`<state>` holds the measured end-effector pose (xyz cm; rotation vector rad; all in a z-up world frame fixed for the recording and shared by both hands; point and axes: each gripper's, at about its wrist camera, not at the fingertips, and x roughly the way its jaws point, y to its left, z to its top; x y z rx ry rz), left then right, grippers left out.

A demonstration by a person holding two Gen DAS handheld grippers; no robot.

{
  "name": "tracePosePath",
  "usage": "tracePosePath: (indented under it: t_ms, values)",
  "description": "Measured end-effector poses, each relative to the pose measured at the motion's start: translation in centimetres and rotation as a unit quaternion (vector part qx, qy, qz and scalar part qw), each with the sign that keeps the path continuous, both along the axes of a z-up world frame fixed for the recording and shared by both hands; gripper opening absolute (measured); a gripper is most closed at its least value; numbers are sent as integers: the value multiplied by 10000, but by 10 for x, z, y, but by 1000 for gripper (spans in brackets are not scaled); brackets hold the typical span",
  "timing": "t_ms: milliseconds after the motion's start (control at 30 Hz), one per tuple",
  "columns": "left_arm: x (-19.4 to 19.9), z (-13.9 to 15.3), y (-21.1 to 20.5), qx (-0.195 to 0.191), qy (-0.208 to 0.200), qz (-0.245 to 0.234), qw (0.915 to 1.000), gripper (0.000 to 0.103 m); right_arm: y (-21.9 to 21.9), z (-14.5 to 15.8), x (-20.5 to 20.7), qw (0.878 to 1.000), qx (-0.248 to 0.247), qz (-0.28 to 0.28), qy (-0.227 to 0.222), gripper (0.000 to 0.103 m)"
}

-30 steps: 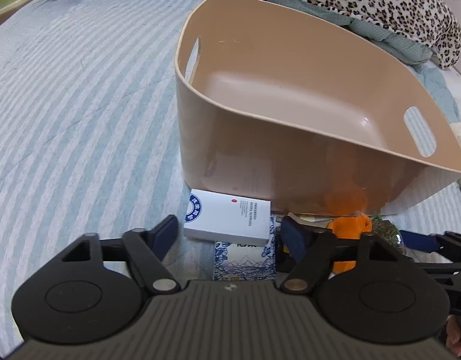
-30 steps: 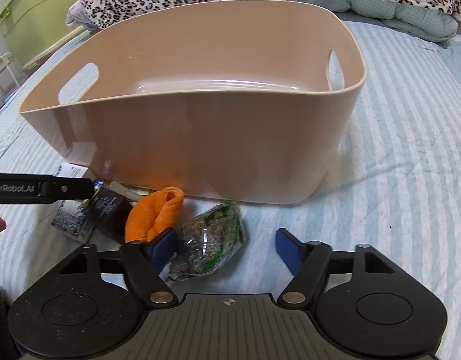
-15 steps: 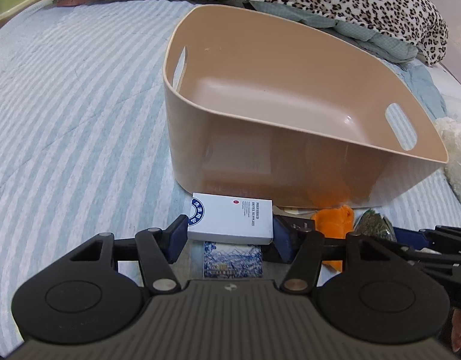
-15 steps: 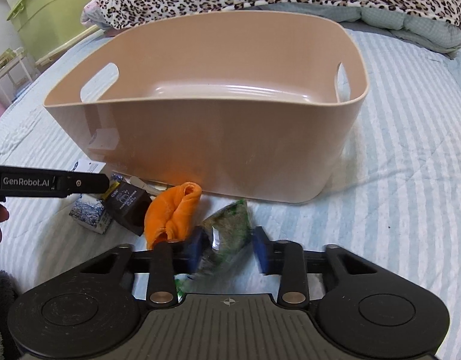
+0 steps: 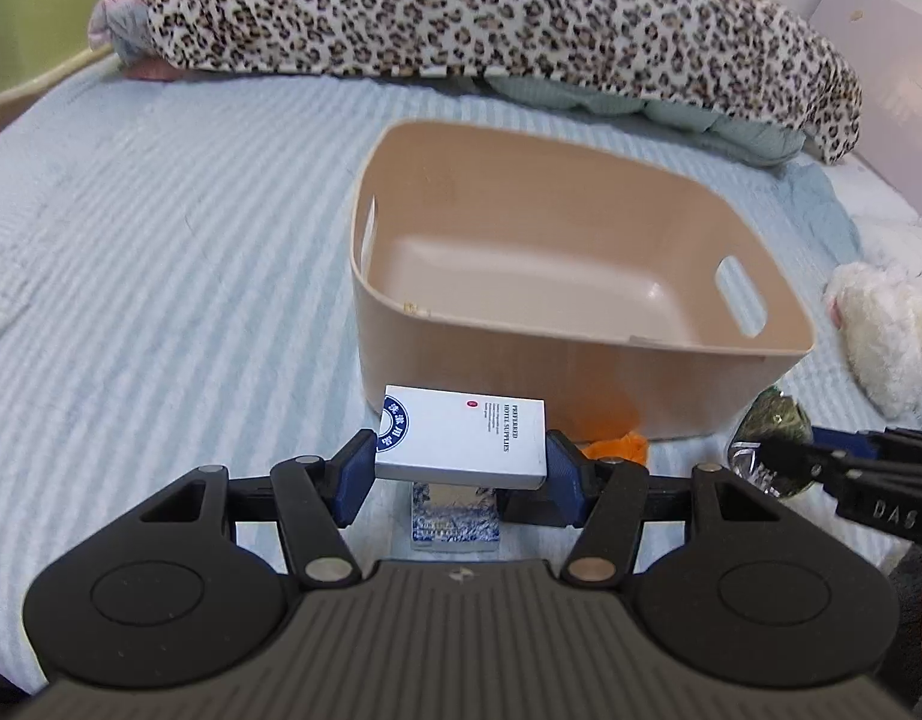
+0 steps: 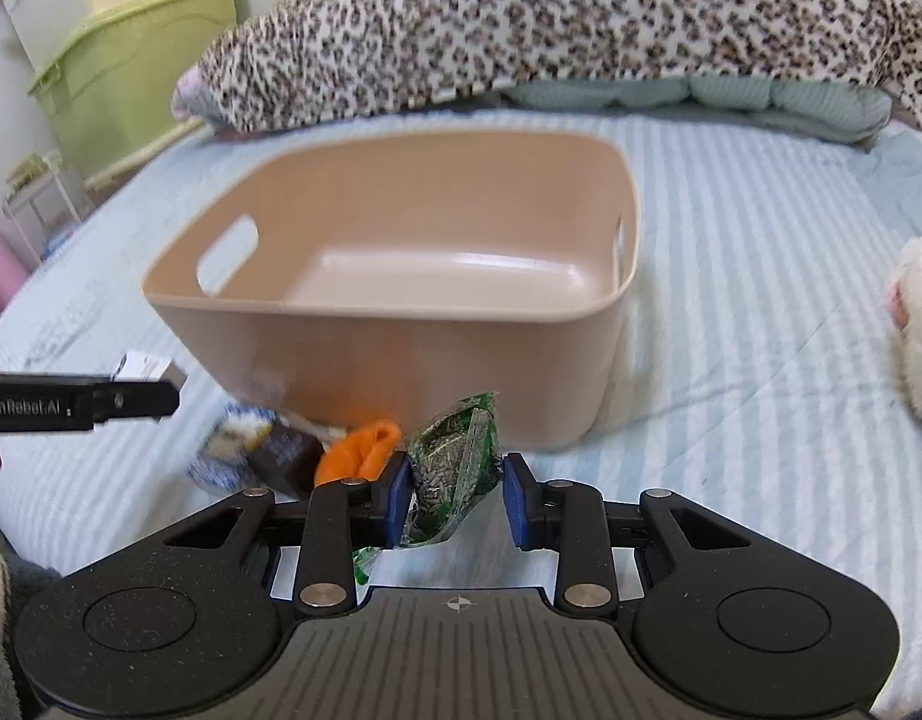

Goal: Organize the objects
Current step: 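Carry both items over the basket and release them inside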

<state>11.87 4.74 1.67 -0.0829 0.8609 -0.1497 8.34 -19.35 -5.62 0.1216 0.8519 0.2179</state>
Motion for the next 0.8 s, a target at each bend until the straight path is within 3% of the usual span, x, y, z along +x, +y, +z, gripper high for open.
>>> tracePosePath:
  t_ms: [467, 800]
  values:
    - [4, 58, -13, 42, -645, -195, 9977, 61, -12, 74, 10, 9950, 139, -223, -960, 30]
    - [53, 47, -39, 438, -616, -291, 9967, 61, -13, 79, 45, 9924, 1, -279, -1197, 30]
